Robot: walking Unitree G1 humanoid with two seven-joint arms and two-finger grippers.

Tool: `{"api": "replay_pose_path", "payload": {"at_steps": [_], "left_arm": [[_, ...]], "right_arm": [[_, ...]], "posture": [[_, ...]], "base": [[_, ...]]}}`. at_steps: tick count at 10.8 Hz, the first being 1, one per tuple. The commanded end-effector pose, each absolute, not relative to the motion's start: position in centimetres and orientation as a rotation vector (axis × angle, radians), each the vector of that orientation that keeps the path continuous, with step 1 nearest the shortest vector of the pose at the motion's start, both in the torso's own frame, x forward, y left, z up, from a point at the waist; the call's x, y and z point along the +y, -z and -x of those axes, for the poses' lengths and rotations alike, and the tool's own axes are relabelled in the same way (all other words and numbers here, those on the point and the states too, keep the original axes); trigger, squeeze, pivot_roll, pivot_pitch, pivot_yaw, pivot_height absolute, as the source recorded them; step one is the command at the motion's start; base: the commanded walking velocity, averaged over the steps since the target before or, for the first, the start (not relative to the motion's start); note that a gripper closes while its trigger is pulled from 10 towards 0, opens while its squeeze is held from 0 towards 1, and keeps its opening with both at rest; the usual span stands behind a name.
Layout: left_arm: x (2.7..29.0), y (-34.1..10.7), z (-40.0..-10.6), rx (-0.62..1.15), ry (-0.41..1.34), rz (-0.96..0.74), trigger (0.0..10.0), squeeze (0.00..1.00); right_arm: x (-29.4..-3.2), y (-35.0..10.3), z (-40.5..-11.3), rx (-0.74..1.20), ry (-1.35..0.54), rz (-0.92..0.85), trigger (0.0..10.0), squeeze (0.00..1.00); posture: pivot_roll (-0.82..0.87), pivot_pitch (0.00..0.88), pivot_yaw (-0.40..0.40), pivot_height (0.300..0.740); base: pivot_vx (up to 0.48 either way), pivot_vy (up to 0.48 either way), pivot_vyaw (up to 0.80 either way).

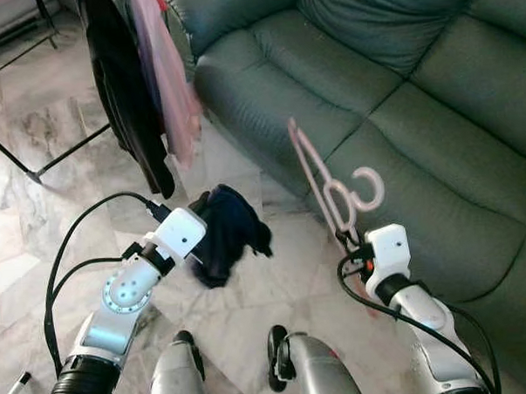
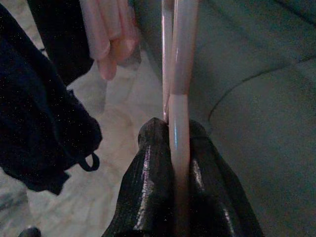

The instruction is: Hang hanger

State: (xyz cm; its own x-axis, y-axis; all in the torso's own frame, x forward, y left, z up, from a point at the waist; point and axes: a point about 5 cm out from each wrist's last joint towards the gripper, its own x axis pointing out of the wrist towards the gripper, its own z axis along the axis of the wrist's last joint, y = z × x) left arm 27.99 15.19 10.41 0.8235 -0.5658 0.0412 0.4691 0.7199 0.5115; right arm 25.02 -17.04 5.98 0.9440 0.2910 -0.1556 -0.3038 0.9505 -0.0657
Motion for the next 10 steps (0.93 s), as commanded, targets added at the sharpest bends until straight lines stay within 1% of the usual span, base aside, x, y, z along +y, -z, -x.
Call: {"api": "replay_pose_path", "payload": {"at_steps": [1, 2, 4, 6, 8, 10], "left_arm": [[14.8, -10.3, -27.6, -0.218, 0.599, -0.501, 10.0, 0.0], [14.8, -10.3, -27.6, -0.22, 0.593, -0.495, 10.0, 0.0], [14.9, -10.4, -27.8, -0.222, 0.583, -0.475, 10.0, 0.0], [14.7, -10.4, -27.7, -0.225, 0.586, -0.464, 10.0, 0.0], [14.5, -9.8, -27.8, -0.215, 0.578, -0.447, 10.0, 0.0], [14.3, -9.6, -28.2, -0.215, 0.552, -0.424, 10.0, 0.0]], "right_arm": [[-17.4, -5.7, -24.6, 0.153, -0.276, 0.087, 10.0, 0.0], [-17.3, -5.6, -24.6, 0.15, -0.273, 0.093, 10.0, 0.0], [-17.2, -5.7, -24.7, 0.143, -0.273, 0.097, 10.0, 0.0], [-17.1, -5.7, -24.8, 0.136, -0.271, 0.097, 10.0, 0.0], [-17.0, -5.6, -25.1, 0.129, -0.274, 0.106, 10.0, 0.0], [-16.4, -6.0, -26.2, 0.101, -0.279, 0.108, 10.0, 0.0]], "posture": [[-0.02, 0.257, -0.087, 0.74], [-0.02, 0.257, -0.087, 0.74], [-0.02, 0.256, -0.089, 0.74], [-0.02, 0.254, -0.092, 0.74], [-0.02, 0.226, -0.101, 0.74], [-0.02, 0.17, -0.105, 0.74]], "base": [[0.0, 0.0, -0.44], [0.0, 0.0, -0.8], [0.249, 0.0, -0.57], [0.287, 0.0, -0.8], [0.287, 0.0, 0.0], [0.298, 0.0, 0.0]]}}
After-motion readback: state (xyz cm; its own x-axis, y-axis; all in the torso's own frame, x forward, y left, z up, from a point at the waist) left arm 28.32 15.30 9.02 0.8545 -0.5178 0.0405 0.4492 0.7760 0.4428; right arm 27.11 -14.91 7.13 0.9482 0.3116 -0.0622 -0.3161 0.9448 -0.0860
